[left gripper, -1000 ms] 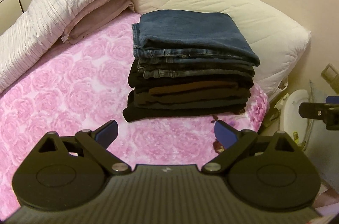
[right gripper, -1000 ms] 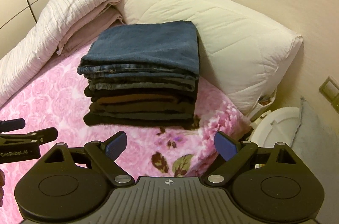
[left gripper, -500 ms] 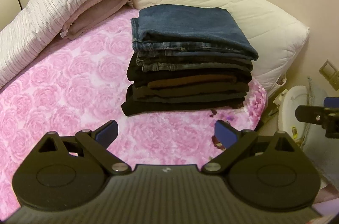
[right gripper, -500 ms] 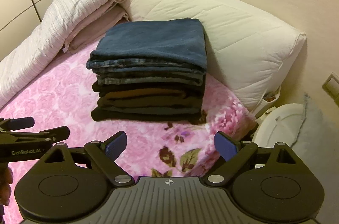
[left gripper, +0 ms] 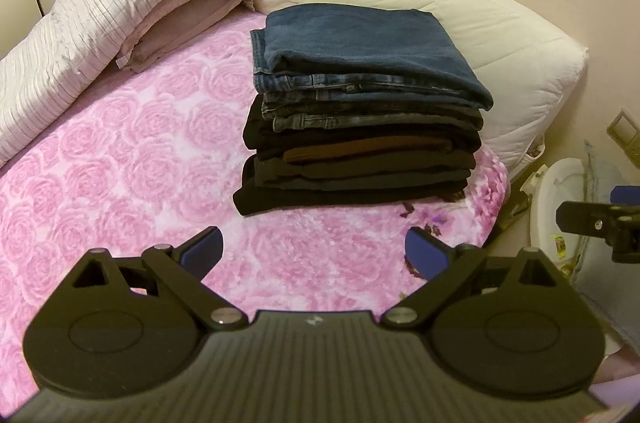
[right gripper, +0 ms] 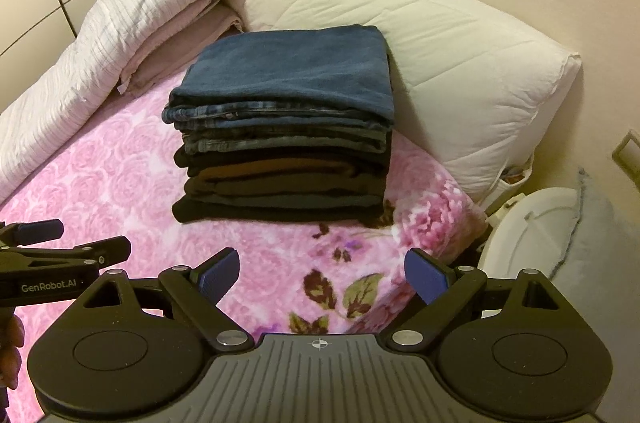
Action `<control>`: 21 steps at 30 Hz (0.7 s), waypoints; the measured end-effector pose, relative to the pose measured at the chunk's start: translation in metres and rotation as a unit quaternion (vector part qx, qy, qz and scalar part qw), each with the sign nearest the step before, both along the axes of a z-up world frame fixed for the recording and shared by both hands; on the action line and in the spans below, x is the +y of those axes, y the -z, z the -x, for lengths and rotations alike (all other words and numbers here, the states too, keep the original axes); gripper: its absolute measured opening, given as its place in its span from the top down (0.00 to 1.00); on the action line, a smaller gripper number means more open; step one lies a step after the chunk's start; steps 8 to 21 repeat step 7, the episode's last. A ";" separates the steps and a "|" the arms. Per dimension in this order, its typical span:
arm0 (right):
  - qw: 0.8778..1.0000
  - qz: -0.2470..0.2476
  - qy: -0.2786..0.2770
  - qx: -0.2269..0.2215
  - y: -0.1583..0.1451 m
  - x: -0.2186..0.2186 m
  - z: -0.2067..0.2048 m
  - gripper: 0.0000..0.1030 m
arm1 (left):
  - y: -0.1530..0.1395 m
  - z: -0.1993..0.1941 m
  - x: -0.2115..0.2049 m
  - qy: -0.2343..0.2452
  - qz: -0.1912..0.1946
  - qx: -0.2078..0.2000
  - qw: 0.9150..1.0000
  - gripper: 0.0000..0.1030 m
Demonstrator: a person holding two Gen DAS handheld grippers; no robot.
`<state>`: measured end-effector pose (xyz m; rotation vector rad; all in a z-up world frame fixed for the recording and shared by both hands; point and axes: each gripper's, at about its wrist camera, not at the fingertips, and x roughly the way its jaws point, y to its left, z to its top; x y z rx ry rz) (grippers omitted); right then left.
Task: Fold clothes
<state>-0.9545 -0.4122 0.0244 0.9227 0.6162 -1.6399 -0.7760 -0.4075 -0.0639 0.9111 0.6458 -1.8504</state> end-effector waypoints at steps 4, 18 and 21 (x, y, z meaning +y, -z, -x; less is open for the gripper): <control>1.000 0.001 -0.001 0.001 0.000 -0.001 -0.001 0.10 | -0.001 -0.002 0.001 0.002 0.005 0.004 1.000 0.06; 1.000 0.000 0.000 0.000 0.001 -0.001 -0.002 0.10 | -0.002 -0.002 0.002 0.004 0.012 0.008 1.000 0.06; 1.000 0.000 0.000 0.000 0.001 -0.001 -0.002 0.10 | -0.002 -0.002 0.002 0.004 0.012 0.008 1.000 0.06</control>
